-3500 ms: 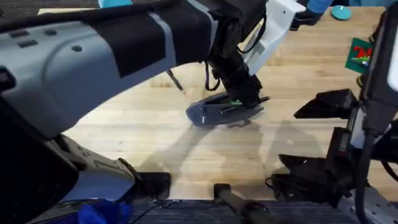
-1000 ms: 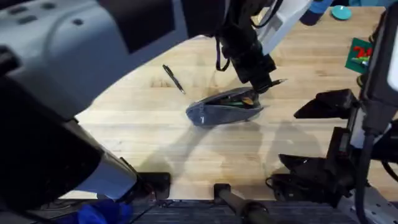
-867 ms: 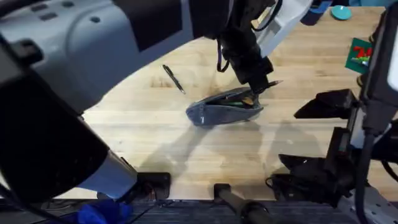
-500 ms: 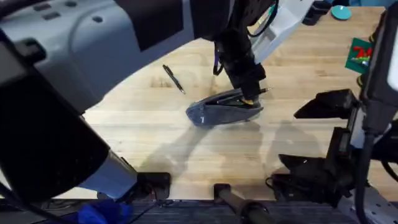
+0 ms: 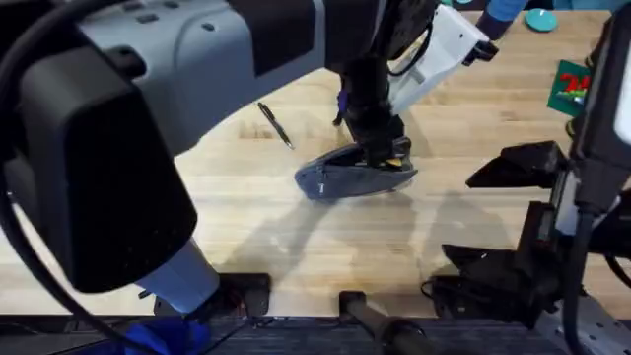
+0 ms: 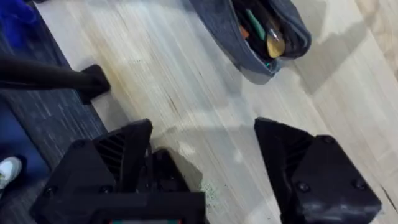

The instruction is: Unzip the bag, pick up the pens from the table one at a time and place them inside, then zip the bag closed.

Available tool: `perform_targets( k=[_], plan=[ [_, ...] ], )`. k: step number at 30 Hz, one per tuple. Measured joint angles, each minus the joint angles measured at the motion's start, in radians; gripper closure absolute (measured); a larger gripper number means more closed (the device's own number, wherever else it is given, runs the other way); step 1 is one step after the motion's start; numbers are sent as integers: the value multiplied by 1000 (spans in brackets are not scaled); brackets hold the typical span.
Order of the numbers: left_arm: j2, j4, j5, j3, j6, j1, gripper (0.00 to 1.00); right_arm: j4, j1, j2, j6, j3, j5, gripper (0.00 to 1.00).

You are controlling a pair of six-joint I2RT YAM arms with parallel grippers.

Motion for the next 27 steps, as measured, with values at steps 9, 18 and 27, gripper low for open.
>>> perform_targets(
  k=[9, 18, 27],
  plan=[
    [0, -10, -47, 0, 4, 0, 829, 0, 0, 0, 0, 0, 0, 4],
    [0, -18, -56, 0, 5, 0, 268, 0, 0, 0, 0, 0, 0, 4],
    [0, -18, -62, 0, 3, 0, 179, 0, 0, 0, 0, 0, 0, 4]
  ],
)
